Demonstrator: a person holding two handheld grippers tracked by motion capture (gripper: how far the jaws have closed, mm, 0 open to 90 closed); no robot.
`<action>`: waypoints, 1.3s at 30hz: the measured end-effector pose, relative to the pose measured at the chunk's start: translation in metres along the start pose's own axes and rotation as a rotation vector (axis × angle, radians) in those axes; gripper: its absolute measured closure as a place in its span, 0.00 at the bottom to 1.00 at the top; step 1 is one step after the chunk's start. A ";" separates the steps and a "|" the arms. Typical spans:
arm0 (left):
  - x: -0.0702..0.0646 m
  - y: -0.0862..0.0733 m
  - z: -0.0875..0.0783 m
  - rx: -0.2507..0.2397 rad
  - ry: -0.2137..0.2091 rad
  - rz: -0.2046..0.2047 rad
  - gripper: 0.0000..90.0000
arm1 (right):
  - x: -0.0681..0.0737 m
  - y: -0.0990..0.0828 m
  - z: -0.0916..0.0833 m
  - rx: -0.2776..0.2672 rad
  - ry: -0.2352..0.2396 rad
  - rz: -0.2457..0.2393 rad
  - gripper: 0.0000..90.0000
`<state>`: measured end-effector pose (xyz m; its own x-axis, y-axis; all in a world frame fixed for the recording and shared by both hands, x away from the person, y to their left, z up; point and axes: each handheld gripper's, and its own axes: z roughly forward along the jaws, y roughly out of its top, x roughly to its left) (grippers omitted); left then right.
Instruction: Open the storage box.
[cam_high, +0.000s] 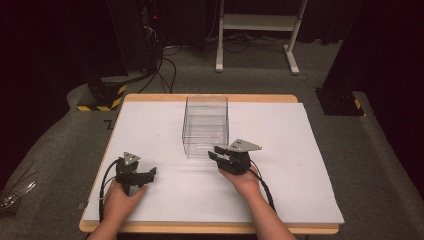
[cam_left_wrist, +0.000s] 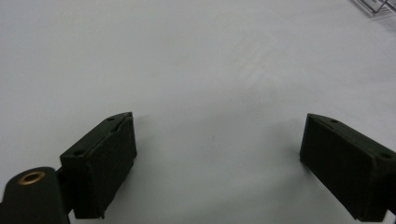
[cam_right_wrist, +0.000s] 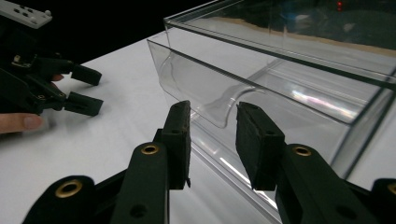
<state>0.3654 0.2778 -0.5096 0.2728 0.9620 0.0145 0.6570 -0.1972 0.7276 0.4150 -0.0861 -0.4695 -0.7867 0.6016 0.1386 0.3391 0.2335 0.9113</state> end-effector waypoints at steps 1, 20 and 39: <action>0.000 0.000 0.000 0.000 0.000 -0.001 0.12 | 0.000 0.001 0.002 0.003 0.008 -0.003 0.72; 0.000 0.000 0.000 0.002 0.000 0.000 0.12 | -0.003 -0.002 0.000 -0.003 0.050 -0.036 0.89; 0.000 0.000 0.000 0.001 0.000 0.001 0.12 | 0.010 -0.011 -0.015 0.000 0.076 -0.058 0.91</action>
<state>0.3653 0.2778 -0.5095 0.2732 0.9618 0.0147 0.6578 -0.1980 0.7267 0.3957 -0.0937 -0.4724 -0.8418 0.5274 0.1147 0.2920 0.2662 0.9186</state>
